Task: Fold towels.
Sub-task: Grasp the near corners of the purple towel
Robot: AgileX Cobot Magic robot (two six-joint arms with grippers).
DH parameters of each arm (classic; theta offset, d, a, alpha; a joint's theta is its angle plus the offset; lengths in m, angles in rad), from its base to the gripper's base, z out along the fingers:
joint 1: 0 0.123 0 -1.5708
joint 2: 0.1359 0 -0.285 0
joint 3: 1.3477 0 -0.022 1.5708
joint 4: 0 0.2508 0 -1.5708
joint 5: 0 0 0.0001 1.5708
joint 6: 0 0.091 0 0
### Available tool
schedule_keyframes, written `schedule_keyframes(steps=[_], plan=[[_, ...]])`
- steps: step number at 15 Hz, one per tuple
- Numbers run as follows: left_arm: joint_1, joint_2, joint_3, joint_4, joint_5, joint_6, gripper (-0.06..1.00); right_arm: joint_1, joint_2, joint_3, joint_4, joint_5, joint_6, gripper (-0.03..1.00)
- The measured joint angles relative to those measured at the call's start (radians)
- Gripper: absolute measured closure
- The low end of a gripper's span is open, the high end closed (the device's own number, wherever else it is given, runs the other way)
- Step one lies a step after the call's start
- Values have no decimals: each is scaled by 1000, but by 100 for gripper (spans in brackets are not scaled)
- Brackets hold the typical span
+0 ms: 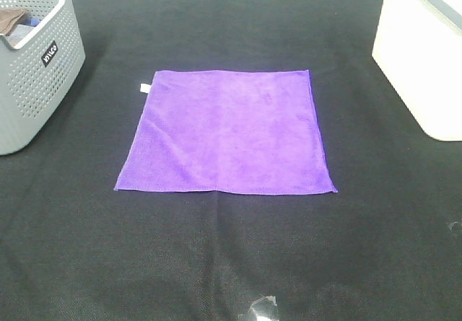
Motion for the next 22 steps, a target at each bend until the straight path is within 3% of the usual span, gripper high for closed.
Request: schedule_keyframes(steps=[22], plan=[[0, 0, 0, -3, 0, 0, -5, 0, 0, 0, 0, 0, 0, 0]])
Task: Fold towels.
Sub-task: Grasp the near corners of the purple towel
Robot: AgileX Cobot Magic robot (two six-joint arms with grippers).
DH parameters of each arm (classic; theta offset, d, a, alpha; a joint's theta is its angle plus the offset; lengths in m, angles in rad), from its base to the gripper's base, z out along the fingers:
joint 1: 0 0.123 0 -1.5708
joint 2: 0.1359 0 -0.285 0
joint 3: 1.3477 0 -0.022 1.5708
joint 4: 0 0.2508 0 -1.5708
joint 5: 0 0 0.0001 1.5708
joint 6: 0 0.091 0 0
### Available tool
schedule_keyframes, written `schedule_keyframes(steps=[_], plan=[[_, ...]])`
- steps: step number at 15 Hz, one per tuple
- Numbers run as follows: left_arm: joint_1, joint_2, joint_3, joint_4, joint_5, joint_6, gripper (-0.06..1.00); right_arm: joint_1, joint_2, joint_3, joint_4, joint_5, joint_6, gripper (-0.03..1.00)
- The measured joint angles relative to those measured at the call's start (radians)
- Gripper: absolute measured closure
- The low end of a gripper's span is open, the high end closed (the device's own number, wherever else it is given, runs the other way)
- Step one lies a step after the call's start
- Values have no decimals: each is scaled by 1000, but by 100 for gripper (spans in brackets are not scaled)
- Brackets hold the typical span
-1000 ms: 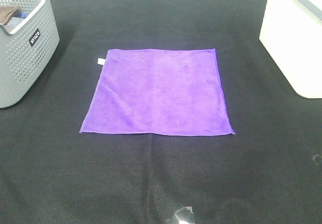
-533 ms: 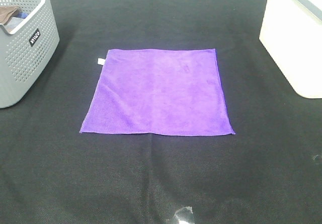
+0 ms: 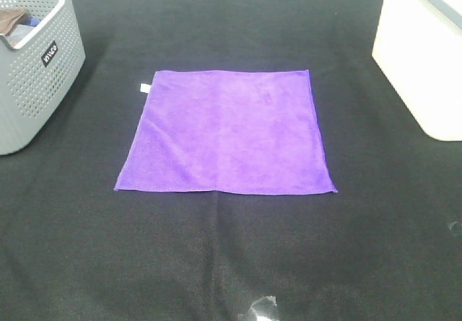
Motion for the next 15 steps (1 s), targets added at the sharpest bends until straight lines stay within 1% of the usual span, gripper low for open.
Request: schedule_keyframes(steps=[15], plan=[[0, 0, 0, 0, 0, 0, -5, 0, 0, 0, 0, 0, 0, 0]])
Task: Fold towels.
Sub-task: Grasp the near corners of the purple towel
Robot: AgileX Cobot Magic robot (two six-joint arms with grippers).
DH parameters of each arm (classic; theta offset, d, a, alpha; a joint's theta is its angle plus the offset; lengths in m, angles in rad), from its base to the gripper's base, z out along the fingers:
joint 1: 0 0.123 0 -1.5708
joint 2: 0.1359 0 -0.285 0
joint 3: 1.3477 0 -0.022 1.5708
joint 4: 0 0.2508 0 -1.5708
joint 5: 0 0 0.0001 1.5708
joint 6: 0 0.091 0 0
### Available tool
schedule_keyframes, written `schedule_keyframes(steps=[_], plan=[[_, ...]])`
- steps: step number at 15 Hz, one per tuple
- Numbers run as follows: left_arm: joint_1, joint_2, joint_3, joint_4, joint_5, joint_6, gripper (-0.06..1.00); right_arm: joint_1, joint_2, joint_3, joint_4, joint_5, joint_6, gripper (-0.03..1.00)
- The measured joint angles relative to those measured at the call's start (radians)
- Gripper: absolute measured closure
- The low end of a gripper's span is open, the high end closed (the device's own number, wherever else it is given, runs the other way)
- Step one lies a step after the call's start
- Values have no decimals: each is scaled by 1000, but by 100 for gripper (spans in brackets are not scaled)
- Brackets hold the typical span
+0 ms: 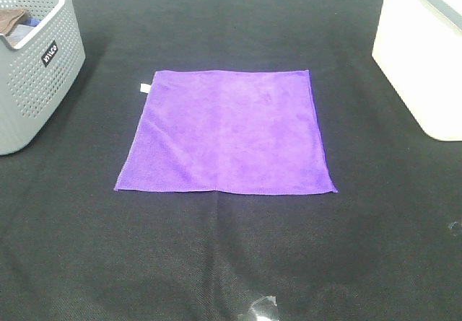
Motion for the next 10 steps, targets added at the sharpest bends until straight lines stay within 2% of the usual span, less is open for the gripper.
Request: schedule_keyframes(steps=[10], plan=[[0, 0, 0, 0, 0, 0, -5, 0, 0, 0, 0, 0, 0, 0]])
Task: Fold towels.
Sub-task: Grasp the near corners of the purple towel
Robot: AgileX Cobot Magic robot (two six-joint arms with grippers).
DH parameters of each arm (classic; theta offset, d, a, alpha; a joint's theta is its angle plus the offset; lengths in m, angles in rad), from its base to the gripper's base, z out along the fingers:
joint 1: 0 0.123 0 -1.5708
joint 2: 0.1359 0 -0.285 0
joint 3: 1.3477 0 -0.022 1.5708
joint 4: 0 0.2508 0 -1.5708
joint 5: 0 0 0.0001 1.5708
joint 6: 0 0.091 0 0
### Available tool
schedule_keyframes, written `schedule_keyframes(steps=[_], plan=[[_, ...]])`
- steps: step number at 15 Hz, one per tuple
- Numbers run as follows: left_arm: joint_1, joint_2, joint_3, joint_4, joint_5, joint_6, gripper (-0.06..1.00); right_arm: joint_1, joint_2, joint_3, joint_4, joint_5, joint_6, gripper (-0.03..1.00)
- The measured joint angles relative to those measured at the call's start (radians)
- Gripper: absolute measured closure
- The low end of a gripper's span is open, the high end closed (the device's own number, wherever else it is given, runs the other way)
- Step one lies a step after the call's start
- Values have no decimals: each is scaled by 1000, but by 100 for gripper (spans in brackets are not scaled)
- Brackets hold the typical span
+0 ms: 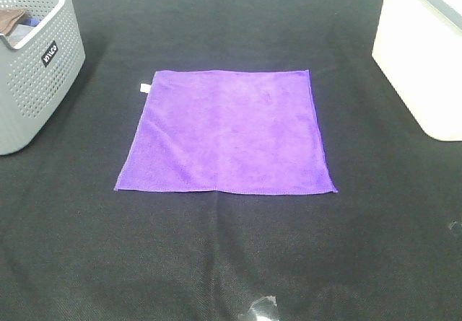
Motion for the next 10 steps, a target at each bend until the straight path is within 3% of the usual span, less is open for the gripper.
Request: schedule_keyframes(steps=[10], plan=[[0, 33, -6, -5, 10, 1, -5, 0, 57, -36, 2, 14, 2, 0]])
